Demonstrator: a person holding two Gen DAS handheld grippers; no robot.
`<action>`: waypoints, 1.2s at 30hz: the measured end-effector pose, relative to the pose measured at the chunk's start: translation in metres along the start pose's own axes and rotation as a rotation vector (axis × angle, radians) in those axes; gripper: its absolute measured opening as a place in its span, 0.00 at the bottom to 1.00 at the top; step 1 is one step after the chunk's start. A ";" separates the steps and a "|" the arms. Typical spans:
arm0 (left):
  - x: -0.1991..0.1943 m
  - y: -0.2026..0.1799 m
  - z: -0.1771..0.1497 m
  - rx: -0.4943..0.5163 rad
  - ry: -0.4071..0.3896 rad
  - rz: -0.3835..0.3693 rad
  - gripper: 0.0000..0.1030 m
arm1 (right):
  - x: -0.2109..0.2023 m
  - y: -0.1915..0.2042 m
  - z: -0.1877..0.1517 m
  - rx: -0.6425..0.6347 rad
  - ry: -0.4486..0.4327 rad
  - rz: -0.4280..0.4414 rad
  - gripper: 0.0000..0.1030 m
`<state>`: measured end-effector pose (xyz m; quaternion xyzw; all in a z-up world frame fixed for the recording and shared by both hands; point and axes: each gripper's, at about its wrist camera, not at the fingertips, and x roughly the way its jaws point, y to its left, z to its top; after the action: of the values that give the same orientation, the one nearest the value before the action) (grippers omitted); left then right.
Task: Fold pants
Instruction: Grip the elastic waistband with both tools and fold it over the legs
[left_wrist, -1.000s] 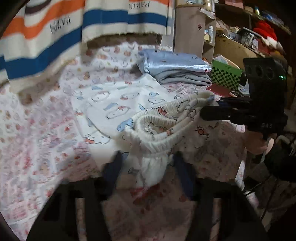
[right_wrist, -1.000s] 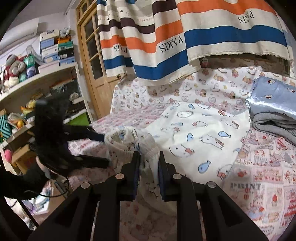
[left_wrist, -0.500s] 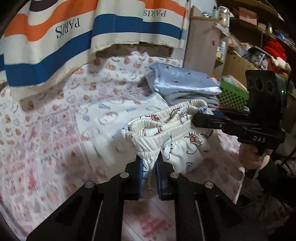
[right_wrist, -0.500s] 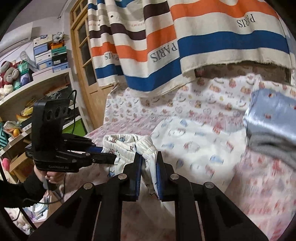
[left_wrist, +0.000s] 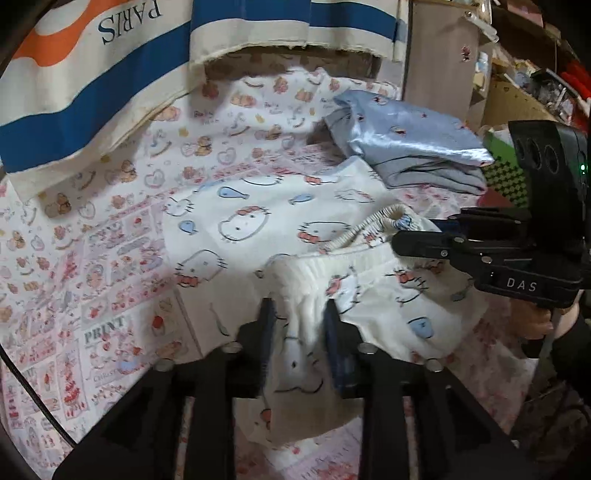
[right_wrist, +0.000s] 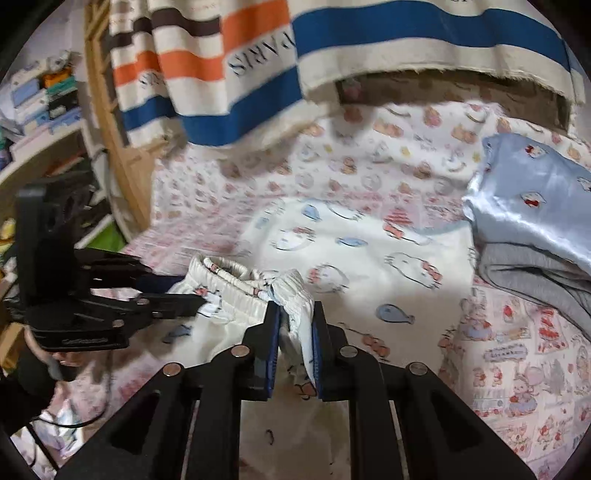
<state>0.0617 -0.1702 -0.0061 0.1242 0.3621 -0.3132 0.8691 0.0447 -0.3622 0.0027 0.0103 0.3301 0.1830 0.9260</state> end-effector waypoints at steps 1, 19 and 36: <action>0.000 0.001 0.000 0.001 -0.004 0.021 0.39 | 0.002 -0.001 -0.001 0.000 0.002 -0.024 0.16; -0.022 0.006 -0.056 -0.016 0.041 -0.020 0.35 | -0.056 -0.019 -0.066 0.044 0.059 0.060 0.26; -0.034 0.007 -0.071 0.000 0.019 0.081 0.07 | -0.065 -0.024 -0.076 0.046 0.044 -0.063 0.02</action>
<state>0.0083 -0.1182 -0.0325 0.1418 0.3648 -0.2768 0.8776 -0.0409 -0.4146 -0.0205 0.0171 0.3548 0.1462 0.9233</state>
